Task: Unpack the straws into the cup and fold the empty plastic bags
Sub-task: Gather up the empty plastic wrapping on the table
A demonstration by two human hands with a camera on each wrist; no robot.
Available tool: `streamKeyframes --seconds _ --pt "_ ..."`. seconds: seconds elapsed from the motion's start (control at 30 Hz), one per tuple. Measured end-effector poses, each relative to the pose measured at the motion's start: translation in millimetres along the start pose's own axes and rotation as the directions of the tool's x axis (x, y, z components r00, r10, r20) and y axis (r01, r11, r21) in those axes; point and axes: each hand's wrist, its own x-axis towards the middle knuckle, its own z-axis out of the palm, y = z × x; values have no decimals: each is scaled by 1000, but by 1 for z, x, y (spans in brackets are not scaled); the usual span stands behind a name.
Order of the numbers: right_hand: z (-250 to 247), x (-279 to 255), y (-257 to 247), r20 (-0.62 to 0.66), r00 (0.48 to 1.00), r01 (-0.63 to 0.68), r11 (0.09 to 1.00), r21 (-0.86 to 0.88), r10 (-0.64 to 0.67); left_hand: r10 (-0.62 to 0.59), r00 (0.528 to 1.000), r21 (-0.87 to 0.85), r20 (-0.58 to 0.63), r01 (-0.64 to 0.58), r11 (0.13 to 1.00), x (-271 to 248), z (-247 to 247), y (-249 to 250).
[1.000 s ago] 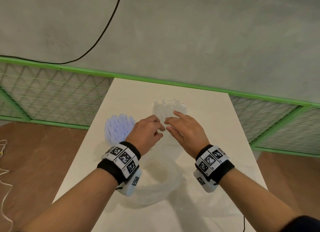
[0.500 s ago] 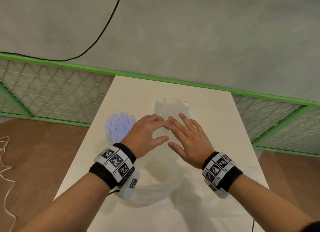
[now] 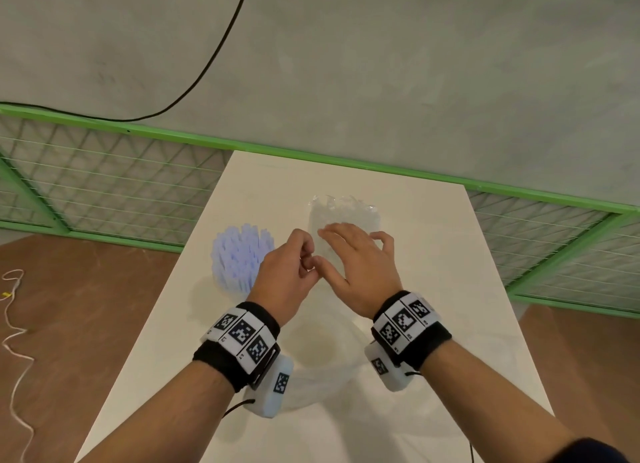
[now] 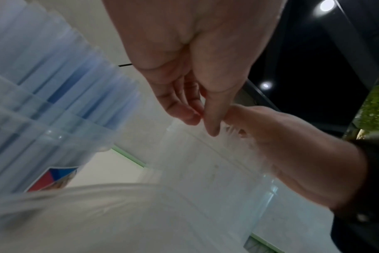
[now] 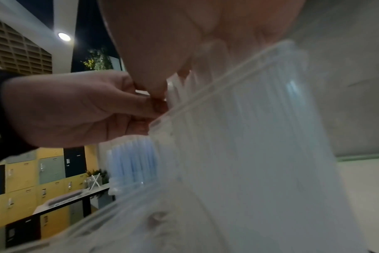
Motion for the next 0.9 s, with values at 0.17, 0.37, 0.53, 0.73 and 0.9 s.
streamKeyframes --seconds 0.17,0.37,0.53,0.73,0.9 --pt "-7 1 10 -121 992 13 928 371 35 -61 988 -25 144 65 998 2 -11 7" --pt "-18 17 36 -152 878 -268 728 631 454 -172 985 -234 16 171 957 26 -9 26" --pt "-6 36 32 287 837 -539 613 578 466 -296 952 -305 83 307 901 63 23 29" --pt "4 38 33 256 850 -500 551 669 460 -181 963 63 197 172 983 69 42 21" --pt "-7 32 38 165 898 -297 286 911 407 28 980 33 199 -35 999 63 41 21"
